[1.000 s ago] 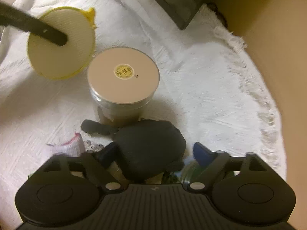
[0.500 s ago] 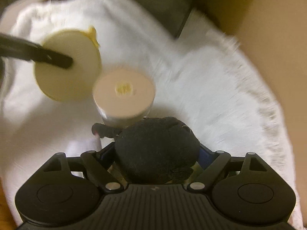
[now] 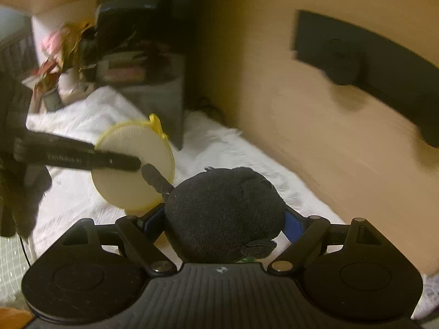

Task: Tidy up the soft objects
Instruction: 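Grasp the black plush toy with the right tool while the left tool holds the sponge, then drop the sponge with the left tool while the right tool lowers the plush into the pink box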

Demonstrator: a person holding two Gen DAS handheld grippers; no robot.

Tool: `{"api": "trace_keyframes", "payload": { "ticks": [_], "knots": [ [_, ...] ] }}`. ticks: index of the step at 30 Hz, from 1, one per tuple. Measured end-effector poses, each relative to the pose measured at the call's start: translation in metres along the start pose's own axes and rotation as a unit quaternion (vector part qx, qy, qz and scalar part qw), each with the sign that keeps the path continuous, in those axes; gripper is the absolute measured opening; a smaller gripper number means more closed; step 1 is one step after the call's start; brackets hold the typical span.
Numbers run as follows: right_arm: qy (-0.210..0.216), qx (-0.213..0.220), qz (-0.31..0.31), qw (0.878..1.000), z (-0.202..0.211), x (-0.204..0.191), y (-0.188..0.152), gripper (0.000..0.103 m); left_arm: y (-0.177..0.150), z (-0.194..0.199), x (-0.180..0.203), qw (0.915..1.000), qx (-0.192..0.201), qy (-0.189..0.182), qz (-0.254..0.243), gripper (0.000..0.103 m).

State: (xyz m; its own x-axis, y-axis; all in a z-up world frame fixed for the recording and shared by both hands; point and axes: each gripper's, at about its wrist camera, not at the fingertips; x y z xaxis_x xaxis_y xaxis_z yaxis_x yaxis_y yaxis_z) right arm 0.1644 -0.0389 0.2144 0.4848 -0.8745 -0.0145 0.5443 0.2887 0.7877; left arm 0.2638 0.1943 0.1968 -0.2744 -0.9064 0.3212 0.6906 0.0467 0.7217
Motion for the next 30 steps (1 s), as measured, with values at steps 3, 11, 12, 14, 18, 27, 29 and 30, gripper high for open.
{"api": "trace_keyframes", "payload": {
  "ticks": [3, 11, 12, 14, 18, 27, 29, 30],
  "knots": [
    [-0.022, 0.015, -0.013, 1.0, 0.02, 0.014, -0.007, 0.085, 0.0, -0.009, 0.025, 0.9997, -0.008, -0.021, -0.013, 0.017],
    [-0.089, 0.044, -0.064, 0.993, 0.055, 0.055, -0.025, 0.085, -0.007, -0.041, 0.088, 0.9947, -0.04, -0.088, -0.035, 0.017],
    [-0.098, 0.046, -0.07, 0.992, 0.055, 0.057, -0.028, 0.085, -0.008, -0.044, 0.094, 0.9938, -0.045, -0.095, -0.038, 0.017],
    [-0.119, 0.054, -0.083, 0.988, 0.062, 0.064, -0.032, 0.085, -0.012, -0.053, 0.111, 0.9913, -0.056, -0.11, -0.045, 0.017],
    [-0.145, 0.07, -0.114, 0.98, 0.074, 0.077, -0.041, 0.085, -0.022, -0.07, 0.137, 0.9858, -0.079, -0.134, -0.063, 0.017],
    [-0.164, 0.081, -0.17, 0.968, 0.084, 0.091, -0.06, 0.085, -0.053, -0.113, 0.178, 0.9759, -0.137, -0.153, -0.075, 0.017],
    [-0.164, 0.078, -0.188, 0.965, 0.081, 0.098, -0.067, 0.085, -0.062, -0.128, 0.186, 0.9719, -0.155, -0.166, -0.061, 0.017],
    [-0.165, 0.074, -0.197, 0.964, 0.079, 0.102, -0.071, 0.085, -0.068, -0.138, 0.191, 0.9696, -0.164, -0.174, -0.05, 0.017]
  ]
}}
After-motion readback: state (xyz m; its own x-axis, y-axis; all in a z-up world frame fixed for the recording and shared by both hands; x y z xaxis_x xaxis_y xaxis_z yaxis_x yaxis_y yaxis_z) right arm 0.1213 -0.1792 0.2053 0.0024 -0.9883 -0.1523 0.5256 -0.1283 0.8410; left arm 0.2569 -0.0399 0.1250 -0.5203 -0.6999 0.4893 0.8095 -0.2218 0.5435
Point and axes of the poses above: each gripper's, at about its wrist camera, not at the fingertips, and z roughly against the way its jaws point, x to its right, y to its top, and after that the axes turned 11 degrees about y, right-handed
